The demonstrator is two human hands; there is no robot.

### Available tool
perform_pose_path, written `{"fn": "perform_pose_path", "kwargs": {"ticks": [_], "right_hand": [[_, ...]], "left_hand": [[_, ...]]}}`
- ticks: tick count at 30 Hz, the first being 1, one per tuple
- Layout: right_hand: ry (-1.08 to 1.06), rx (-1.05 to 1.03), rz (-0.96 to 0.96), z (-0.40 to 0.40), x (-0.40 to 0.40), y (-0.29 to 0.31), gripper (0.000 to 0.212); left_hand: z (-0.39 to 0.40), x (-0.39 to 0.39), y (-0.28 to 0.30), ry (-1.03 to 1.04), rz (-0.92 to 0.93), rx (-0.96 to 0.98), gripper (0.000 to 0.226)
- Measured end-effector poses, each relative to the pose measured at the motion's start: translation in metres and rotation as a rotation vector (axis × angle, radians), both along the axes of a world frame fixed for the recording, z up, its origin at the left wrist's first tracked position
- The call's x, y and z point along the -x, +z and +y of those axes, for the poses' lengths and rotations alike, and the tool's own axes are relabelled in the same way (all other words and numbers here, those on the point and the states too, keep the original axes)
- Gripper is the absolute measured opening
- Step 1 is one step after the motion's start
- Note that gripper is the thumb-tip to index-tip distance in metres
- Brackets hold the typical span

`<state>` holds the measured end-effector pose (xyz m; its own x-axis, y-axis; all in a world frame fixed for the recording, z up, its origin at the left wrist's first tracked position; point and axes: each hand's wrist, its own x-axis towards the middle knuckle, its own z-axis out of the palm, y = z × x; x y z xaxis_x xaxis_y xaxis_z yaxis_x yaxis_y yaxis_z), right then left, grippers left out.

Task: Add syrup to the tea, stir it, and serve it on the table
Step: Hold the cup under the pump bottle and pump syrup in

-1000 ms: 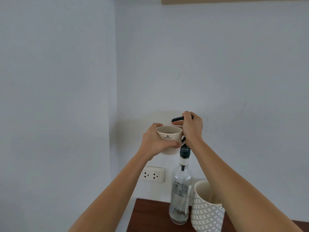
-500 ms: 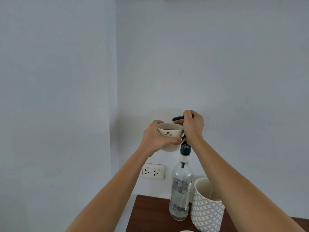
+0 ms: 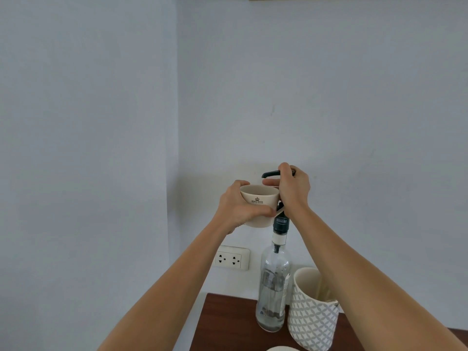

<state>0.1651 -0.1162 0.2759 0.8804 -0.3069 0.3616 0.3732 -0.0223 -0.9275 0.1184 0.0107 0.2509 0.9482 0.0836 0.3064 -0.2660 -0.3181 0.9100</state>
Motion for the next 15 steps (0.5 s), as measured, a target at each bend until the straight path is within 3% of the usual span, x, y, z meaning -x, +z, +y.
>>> {"fn": "perform_pose_path", "kwargs": {"ticks": [15], "right_hand": [[-0.037,0.03,-0.062,0.0027,-0.0051,-0.0041,0.022]], "left_hand": [[0.0052,-0.0066,-0.0024,-0.008,0.009,0.019,0.093]]}}
